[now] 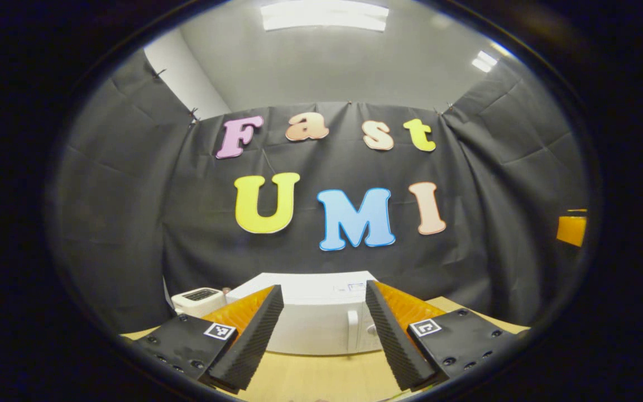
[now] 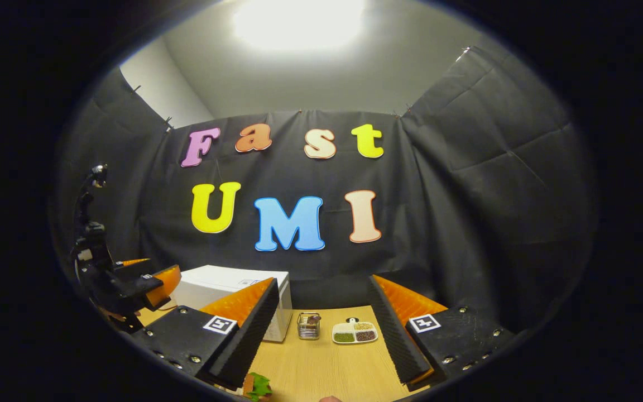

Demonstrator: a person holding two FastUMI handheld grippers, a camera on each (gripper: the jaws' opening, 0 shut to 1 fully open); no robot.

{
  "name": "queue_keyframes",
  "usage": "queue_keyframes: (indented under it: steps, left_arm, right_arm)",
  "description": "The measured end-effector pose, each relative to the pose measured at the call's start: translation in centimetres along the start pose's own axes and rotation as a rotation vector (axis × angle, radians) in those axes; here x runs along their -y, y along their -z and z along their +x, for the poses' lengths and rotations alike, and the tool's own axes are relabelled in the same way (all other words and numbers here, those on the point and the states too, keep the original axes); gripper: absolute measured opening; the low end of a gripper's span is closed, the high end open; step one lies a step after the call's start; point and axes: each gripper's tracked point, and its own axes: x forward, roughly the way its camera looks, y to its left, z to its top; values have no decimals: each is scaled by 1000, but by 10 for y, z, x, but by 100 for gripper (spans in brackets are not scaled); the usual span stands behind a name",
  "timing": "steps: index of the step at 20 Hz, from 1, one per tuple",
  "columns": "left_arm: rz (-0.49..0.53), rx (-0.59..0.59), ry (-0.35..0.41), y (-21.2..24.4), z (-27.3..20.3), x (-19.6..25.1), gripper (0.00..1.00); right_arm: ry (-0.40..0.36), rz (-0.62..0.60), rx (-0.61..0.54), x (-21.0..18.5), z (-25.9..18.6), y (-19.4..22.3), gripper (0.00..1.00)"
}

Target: Open the microwave oven with the left hand, put the food in, and close the microwave oven.

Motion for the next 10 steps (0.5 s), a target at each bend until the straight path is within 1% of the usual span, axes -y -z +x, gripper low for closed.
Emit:
queue_keyframes:
  steps: [2, 3, 6, 10]
  left_arm:
    - [-14, -24, 22, 22, 28, 6, 99]
    - [-19, -39, 32, 32, 43, 9, 97]
    - [-32, -87, 52, 68, 83, 14, 99]
    - [-32, -165, 114, 121, 124, 33, 98]
  right_arm:
    - [44, -18, -6, 4, 6, 3, 96]
    - [61, -21, -15, 5, 8, 6, 96]
    - [125, -29, -32, 10, 12, 9, 96]
    - [213, -58, -62, 20, 12, 17, 96]
